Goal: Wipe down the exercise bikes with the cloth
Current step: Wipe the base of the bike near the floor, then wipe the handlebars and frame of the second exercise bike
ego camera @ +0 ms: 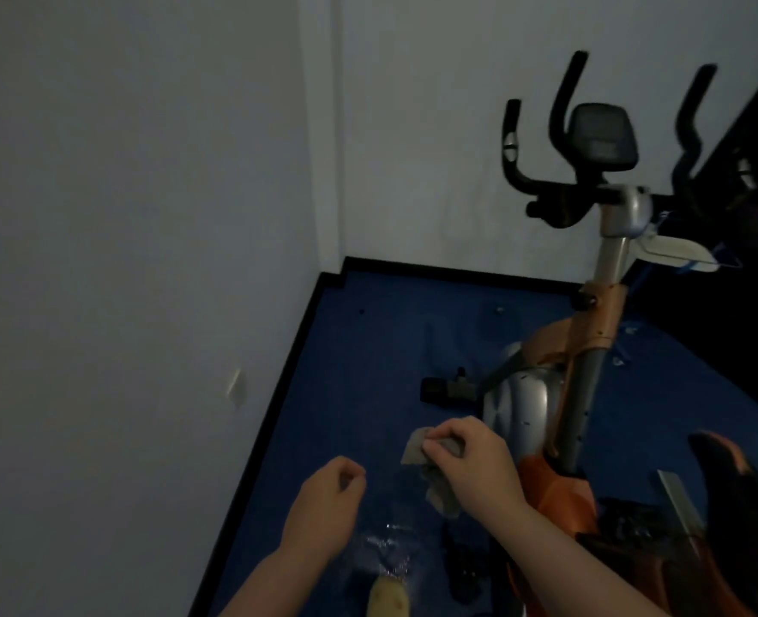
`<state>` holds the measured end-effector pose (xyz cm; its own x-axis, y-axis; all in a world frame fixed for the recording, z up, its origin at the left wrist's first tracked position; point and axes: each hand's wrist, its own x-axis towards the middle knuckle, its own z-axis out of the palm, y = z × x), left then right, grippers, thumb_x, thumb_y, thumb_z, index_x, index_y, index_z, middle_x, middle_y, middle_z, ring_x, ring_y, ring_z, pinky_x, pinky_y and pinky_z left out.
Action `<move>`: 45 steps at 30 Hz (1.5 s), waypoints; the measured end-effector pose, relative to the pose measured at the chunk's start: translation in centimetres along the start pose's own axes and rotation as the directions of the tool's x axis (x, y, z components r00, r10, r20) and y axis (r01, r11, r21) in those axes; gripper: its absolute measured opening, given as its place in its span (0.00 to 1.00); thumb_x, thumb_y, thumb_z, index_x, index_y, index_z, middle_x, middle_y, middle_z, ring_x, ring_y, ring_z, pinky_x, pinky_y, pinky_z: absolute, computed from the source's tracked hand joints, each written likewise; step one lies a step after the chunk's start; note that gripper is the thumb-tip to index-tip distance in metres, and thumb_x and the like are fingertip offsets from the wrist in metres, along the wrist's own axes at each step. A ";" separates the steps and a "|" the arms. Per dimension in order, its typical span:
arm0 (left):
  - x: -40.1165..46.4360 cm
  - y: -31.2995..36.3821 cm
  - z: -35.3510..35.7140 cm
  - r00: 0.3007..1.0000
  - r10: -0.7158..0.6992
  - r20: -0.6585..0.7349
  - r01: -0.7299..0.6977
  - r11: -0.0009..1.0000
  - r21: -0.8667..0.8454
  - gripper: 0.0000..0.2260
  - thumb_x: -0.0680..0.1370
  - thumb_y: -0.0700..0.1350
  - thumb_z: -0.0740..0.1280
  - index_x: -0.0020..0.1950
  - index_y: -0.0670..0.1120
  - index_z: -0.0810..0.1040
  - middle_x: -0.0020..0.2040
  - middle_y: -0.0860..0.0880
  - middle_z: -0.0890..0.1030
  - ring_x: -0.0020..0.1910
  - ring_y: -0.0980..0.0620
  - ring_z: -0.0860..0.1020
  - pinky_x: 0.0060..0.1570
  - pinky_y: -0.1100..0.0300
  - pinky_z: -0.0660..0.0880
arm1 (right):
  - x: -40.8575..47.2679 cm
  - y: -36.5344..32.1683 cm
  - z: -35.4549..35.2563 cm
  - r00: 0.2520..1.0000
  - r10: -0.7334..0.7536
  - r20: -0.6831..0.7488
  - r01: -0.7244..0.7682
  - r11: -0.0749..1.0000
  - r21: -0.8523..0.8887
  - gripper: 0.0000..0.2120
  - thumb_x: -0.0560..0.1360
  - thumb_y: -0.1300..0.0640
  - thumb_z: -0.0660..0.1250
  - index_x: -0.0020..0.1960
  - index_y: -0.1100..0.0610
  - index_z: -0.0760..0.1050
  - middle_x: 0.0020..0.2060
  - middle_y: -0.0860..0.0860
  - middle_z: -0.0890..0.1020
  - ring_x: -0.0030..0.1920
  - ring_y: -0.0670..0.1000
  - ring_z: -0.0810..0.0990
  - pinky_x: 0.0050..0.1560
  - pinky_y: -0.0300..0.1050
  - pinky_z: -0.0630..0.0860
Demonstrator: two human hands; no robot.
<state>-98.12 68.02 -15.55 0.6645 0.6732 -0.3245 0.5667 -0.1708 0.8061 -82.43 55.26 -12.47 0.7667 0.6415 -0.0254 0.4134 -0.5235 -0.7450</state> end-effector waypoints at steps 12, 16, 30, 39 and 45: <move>17.7 14.8 3.2 0.961 0.218 0.170 -0.235 0.968 0.088 0.05 0.79 0.49 0.61 0.46 0.58 0.76 0.47 0.60 0.79 0.46 0.62 0.77 0.46 0.64 0.74 | 14.8 3.8 -8.1 0.950 0.175 -0.259 -0.139 0.979 0.150 0.08 0.67 0.53 0.76 0.43 0.47 0.78 0.44 0.44 0.78 0.47 0.41 0.77 0.48 0.38 0.74; 22.3 19.3 4.5 0.941 0.289 0.174 -0.302 0.952 0.049 0.06 0.79 0.47 0.62 0.49 0.55 0.78 0.50 0.59 0.79 0.48 0.62 0.77 0.50 0.61 0.75 | 19.1 4.5 -10.7 0.937 0.176 -0.303 -0.129 0.977 0.170 0.11 0.68 0.55 0.75 0.46 0.45 0.77 0.47 0.41 0.78 0.48 0.38 0.76 0.45 0.30 0.70; 36.7 31.2 7.5 0.845 0.482 0.233 -0.441 0.873 -0.207 0.09 0.78 0.43 0.63 0.46 0.57 0.78 0.45 0.55 0.81 0.43 0.57 0.80 0.43 0.63 0.76 | 35.6 1.3 -20.9 0.610 0.031 -0.792 -0.003 0.999 0.038 0.08 0.72 0.54 0.72 0.49 0.50 0.77 0.47 0.45 0.78 0.49 0.40 0.75 0.50 0.26 0.68; 43.4 36.6 9.5 0.758 0.595 0.267 -0.491 0.790 -0.366 0.10 0.77 0.42 0.63 0.45 0.58 0.78 0.42 0.59 0.81 0.39 0.57 0.80 0.42 0.64 0.76 | 40.9 3.4 -18.8 0.692 -0.143 -0.707 -0.185 0.912 -0.366 0.06 0.76 0.58 0.68 0.52 0.56 0.80 0.48 0.50 0.79 0.47 0.51 0.78 0.45 0.46 0.76; 43.4 37.4 11.5 0.744 0.592 0.310 -0.424 0.777 -0.466 0.10 0.79 0.42 0.62 0.46 0.57 0.79 0.40 0.57 0.82 0.38 0.59 0.79 0.42 0.64 0.76 | 41.5 2.2 -20.9 0.645 -0.070 -0.761 -0.152 0.964 -0.218 0.04 0.76 0.59 0.68 0.50 0.55 0.79 0.46 0.46 0.77 0.46 0.40 0.76 0.47 0.32 0.73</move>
<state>-42.46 82.63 -5.15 0.9808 0.1765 0.0825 -0.0687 -0.0830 0.9942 -39.41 69.00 -1.19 0.8391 0.0238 0.5435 0.3893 -0.7242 -0.5693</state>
